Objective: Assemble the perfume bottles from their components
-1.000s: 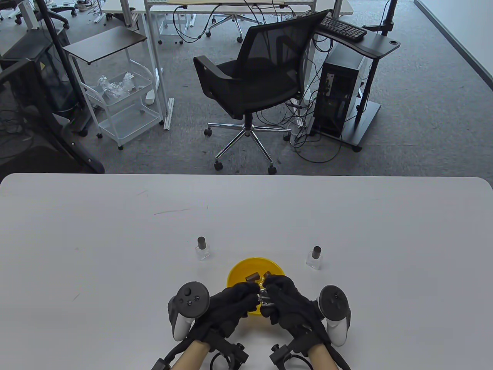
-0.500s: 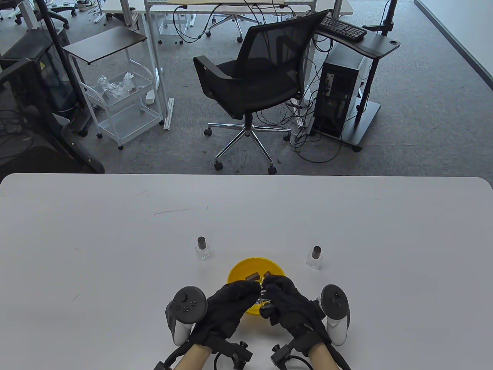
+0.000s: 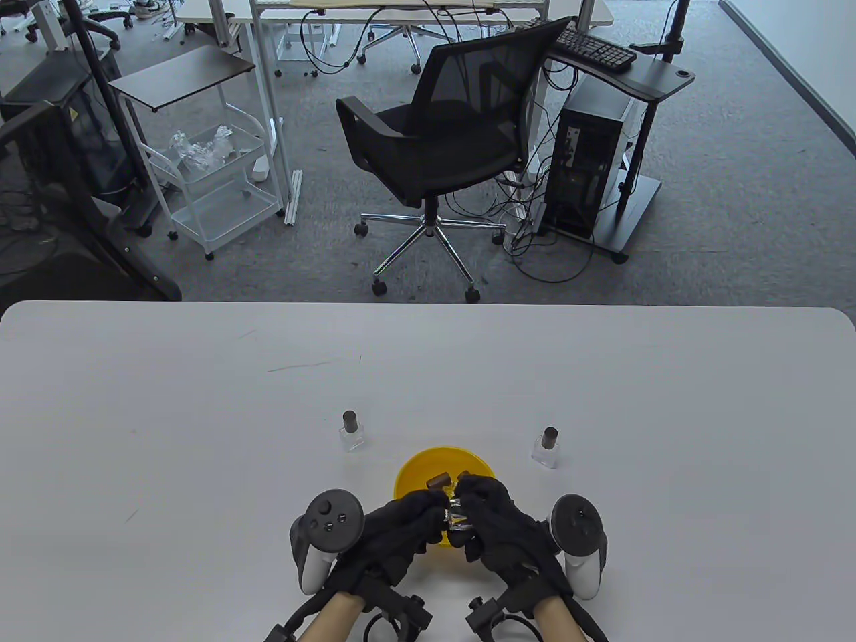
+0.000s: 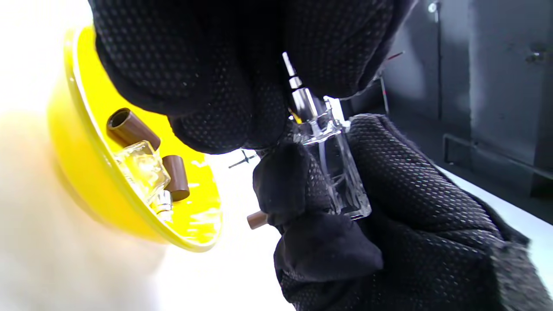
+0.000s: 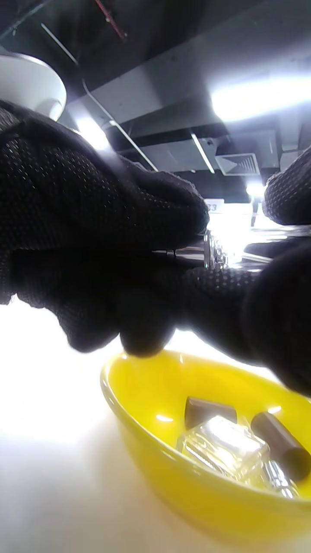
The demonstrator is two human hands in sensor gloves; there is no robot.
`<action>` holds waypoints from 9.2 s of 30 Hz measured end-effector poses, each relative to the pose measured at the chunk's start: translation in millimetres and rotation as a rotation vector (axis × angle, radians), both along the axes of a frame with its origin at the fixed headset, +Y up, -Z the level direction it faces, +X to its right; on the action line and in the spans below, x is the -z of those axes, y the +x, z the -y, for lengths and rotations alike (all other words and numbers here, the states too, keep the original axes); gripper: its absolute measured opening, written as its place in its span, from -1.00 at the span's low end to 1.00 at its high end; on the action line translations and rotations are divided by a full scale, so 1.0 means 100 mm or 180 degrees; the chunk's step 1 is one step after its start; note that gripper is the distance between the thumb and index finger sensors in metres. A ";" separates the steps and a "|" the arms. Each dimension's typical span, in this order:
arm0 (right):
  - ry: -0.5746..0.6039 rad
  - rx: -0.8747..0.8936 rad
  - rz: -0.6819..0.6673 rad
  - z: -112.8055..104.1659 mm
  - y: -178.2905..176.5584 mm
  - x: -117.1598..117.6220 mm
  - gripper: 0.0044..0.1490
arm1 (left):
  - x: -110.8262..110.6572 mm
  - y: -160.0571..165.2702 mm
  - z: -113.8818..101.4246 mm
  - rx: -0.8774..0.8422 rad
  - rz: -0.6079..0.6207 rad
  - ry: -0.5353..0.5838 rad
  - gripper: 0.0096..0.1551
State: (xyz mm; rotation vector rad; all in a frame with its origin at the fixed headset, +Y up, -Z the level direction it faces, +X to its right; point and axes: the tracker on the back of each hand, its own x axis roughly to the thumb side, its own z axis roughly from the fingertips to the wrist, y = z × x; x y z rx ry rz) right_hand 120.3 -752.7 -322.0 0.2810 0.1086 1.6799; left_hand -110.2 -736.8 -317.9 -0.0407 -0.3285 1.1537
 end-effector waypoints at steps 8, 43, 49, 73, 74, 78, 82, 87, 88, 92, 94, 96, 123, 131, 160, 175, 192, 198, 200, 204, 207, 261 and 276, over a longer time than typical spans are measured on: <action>-0.0265 0.0007 -0.0105 0.06 0.01 0.02 -0.38 | -0.07 0.00 -0.11 0.0093 -0.0072 0.0355 -0.54; -0.0147 0.0878 0.0235 -0.17 0.58 0.06 -0.39 | 0.27 0.31 -0.17 0.2677 -0.0483 0.0484 -0.39; -0.0149 0.0957 0.0172 -0.19 0.59 0.05 -0.39 | 0.49 0.59 -0.15 0.3676 -0.0298 0.0232 -0.27; -0.0236 0.1071 0.0172 -0.19 0.63 0.06 -0.39 | 0.56 0.88 0.12 0.4842 0.0069 0.0355 -0.22; -0.0237 0.1073 0.0177 -0.19 0.63 0.06 -0.39 | 0.55 0.88 0.13 0.4837 0.0072 0.0362 -0.19; -0.0253 0.1066 0.0180 -0.19 0.62 0.05 -0.39 | 0.56 0.89 0.14 0.4832 0.0065 0.0411 -0.15; -0.0261 0.1032 0.0143 -0.19 0.60 0.05 -0.39 | 0.54 0.91 0.12 0.4917 0.0084 0.0450 -0.15; -0.0252 0.1033 0.0148 -0.19 0.61 0.05 -0.39 | 0.51 0.92 0.10 0.4972 0.0095 0.0497 -0.27; -0.0256 0.1038 0.0154 -0.19 0.61 0.05 -0.39 | 0.51 0.92 0.10 0.4979 0.0098 0.0516 -0.29; -0.0270 0.1028 0.0145 -0.19 0.60 0.04 -0.39 | 0.51 0.91 0.08 0.5004 0.0091 0.0564 -0.30; -0.0267 0.1022 0.0140 -0.19 0.60 0.04 -0.39 | 0.51 0.91 0.08 0.5009 0.0092 0.0568 -0.31; -0.0262 0.1019 0.0132 -0.19 0.59 0.05 -0.39 | 0.51 0.90 0.08 0.4990 0.0085 0.0571 -0.31; -0.0313 0.0833 0.0110 -0.14 0.52 0.05 -0.39 | 0.24 0.48 -0.38 0.2891 -0.0572 0.1022 -0.39; -0.0355 0.0735 0.0036 -0.10 0.42 0.05 -0.39 | 0.09 0.13 -0.26 0.1721 -0.0657 0.0796 -0.37; -0.0307 0.0374 -0.0241 0.00 0.04 0.00 -0.35 | -0.01 0.00 0.01 -0.0085 -0.0096 -0.0126 -0.34; -0.0353 0.0254 -0.0790 0.04 -0.16 -0.03 -0.25 | -0.06 0.18 -0.03 0.1368 0.0337 0.0200 0.53; -0.0152 -0.0050 -0.0788 -0.06 -0.19 -0.03 -0.15 | -0.13 0.21 -0.10 0.1642 0.0238 0.0757 0.26; -0.0004 -0.0415 -0.0747 -0.16 -0.17 -0.03 -0.12 | -0.12 0.20 -0.13 0.1730 0.0352 0.0727 0.44; -0.0059 -0.0450 -0.0714 -0.15 -0.15 -0.01 -0.12 | -0.11 0.15 -0.14 0.1662 0.0323 0.0699 0.40; -0.0035 -0.0559 -0.0480 -0.15 -0.01 0.01 -0.16 | -0.07 0.01 -0.15 0.1671 0.0118 0.0656 0.26; 0.0033 -0.0507 -0.0165 -0.17 0.14 0.03 -0.34 | -0.03 -0.11 -0.16 0.1846 -0.0097 0.0689 0.08; 0.0402 -0.2196 0.1865 -0.33 1.20 0.08 -0.18 | 0.09 -0.62 -0.19 0.1766 -0.0715 0.0481 -0.05; 0.1032 -0.2568 0.0685 -0.54 0.21 0.09 -0.29 | 0.09 -0.62 -0.17 0.1722 -0.0678 0.0479 -0.05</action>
